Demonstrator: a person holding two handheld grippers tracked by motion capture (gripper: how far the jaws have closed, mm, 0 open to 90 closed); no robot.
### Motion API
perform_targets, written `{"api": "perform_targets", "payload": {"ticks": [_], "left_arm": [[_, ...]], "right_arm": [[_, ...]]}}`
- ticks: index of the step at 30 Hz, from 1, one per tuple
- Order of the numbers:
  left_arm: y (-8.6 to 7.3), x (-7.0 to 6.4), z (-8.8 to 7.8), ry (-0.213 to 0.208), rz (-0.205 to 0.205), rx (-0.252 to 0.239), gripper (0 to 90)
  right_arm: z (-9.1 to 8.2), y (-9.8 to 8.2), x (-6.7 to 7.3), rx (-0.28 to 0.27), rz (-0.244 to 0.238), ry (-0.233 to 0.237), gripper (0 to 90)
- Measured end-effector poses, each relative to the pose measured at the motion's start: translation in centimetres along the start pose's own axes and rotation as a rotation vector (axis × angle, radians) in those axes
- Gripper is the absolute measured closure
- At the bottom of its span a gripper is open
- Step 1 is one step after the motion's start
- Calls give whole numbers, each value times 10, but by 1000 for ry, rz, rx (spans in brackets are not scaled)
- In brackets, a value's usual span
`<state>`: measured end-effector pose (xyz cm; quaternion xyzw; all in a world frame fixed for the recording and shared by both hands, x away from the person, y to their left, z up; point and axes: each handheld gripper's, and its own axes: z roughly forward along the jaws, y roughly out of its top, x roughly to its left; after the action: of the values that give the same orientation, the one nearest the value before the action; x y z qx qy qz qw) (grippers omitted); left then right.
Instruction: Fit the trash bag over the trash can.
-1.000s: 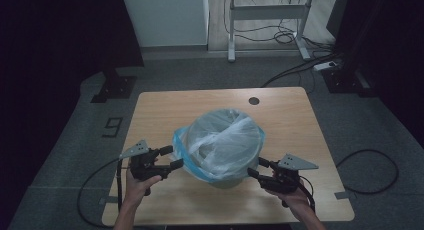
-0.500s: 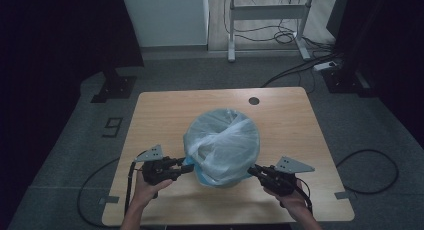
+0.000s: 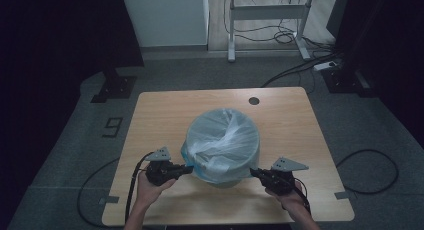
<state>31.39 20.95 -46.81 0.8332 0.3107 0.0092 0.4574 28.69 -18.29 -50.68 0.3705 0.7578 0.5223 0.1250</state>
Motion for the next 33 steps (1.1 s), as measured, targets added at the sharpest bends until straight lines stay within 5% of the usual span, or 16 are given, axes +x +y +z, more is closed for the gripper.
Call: {"api": "perform_targets", "payload": {"ticks": [5, 9, 11, 14, 20, 33], "left_arm": [[-4, 1, 3, 3, -14, 17, 862], [-5, -1, 11, 69, 15, 62, 826], [-5, -3, 11, 114, 28, 47, 727], [-6, -7, 4, 155, 53, -9, 481], [-9, -9, -21, 152, 63, -133, 156], [-8, -7, -54, 130, 100, -212, 150]], "right_arm": [[6, -8, -6, 23, 18, -7, 855], [9, -12, -10, 36, 25, -18, 834], [8, -13, -9, 20, 20, -25, 774], [2, -12, -5, -40, 14, -47, 568], [-17, -8, -2, -149, 9, -78, 319], [-48, -14, -19, -208, 28, -85, 297]]}}
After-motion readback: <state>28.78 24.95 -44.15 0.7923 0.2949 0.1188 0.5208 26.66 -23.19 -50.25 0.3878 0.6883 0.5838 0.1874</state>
